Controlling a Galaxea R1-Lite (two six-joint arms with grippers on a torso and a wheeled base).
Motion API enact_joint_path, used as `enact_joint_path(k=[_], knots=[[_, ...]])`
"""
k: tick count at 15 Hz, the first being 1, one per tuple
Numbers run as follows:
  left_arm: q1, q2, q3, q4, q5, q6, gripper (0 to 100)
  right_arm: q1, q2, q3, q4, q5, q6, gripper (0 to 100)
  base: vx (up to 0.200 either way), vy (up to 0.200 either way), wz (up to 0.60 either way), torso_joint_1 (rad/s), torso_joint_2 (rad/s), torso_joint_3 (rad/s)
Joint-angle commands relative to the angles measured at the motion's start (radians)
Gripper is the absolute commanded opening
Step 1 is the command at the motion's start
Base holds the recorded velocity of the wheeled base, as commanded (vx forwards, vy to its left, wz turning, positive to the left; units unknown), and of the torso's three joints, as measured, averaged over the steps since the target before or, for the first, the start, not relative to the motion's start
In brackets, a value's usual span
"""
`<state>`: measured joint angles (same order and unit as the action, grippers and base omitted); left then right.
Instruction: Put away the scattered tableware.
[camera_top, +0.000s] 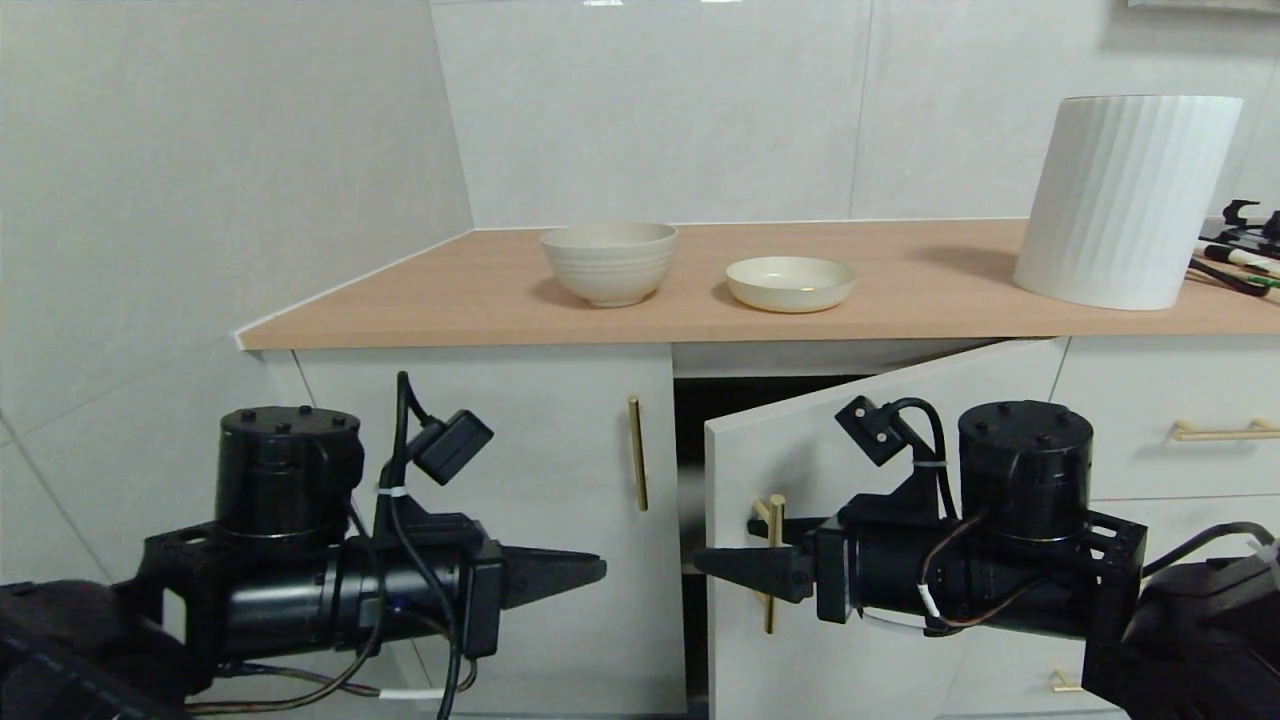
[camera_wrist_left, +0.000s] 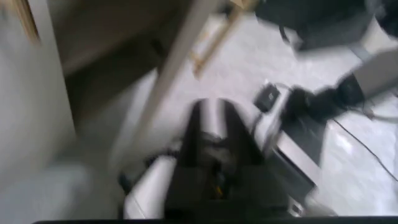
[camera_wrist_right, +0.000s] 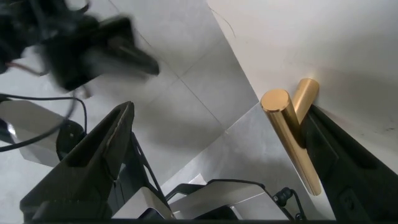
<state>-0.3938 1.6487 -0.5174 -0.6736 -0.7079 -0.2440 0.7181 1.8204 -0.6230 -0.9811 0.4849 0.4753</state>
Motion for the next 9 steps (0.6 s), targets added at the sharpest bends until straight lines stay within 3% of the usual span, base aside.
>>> enact_joint_path(k=[1, 3, 5, 8, 9], knots=[[-0.007, 0.197, -0.055, -0.155, 0.021, -0.012, 0, 0.000, -0.001, 0.002, 0.001, -0.002, 0.000, 100, 0.000, 0.000, 0.00, 0.000, 0.00, 0.000], [-0.025, 0.327, -0.110, -0.273, 0.033, -0.031, 0, 0.000, -0.009, 0.005, 0.002, -0.002, -0.001, 100, 0.000, 0.000, 0.00, 0.000, 0.00, 0.000], [-0.039, 0.419, -0.156, -0.310, 0.036, -0.104, 0, -0.002, -0.015, 0.014, 0.001, 0.001, -0.003, 100, 0.000, 0.000, 0.00, 0.000, 0.00, 0.000], [-0.077, 0.594, -0.159, -0.560, 0.059, -0.116, 0, -0.002, -0.009, 0.017, 0.001, 0.000, -0.003, 100, 0.000, 0.000, 0.00, 0.000, 0.00, 0.000], [-0.109, 0.638, -0.164, -0.621, 0.123, -0.115, 0, -0.002, -0.012, 0.019, 0.002, 0.000, -0.003, 100, 0.000, 0.000, 0.00, 0.000, 0.00, 0.000]])
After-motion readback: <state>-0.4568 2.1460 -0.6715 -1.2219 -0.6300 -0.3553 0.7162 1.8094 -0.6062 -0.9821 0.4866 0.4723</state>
